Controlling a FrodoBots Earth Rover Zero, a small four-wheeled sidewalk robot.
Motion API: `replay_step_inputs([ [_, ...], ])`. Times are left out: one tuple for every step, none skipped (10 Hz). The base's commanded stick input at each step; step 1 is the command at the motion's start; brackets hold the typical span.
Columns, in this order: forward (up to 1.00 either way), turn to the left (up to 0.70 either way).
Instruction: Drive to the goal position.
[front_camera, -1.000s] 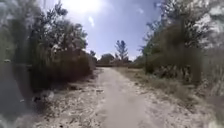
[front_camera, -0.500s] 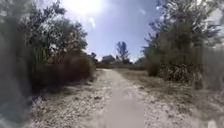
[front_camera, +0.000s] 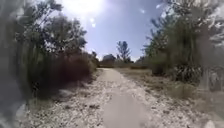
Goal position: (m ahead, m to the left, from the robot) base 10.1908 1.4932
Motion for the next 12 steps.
replay_step_inputs([
  [0.70, 0.00],
  [0.70, 0.00],
  [0.70, 0.00],
  [0.70, 0.00],
  [0.70, 0.00],
  [0.70, 0.00],
  [0.70, 0.00],
  [0.70, 0.00],
  [0.70, 0.00],
  [0.70, 0.00],
  [0.70, 0.00],
  [0.70, 0.00],
])
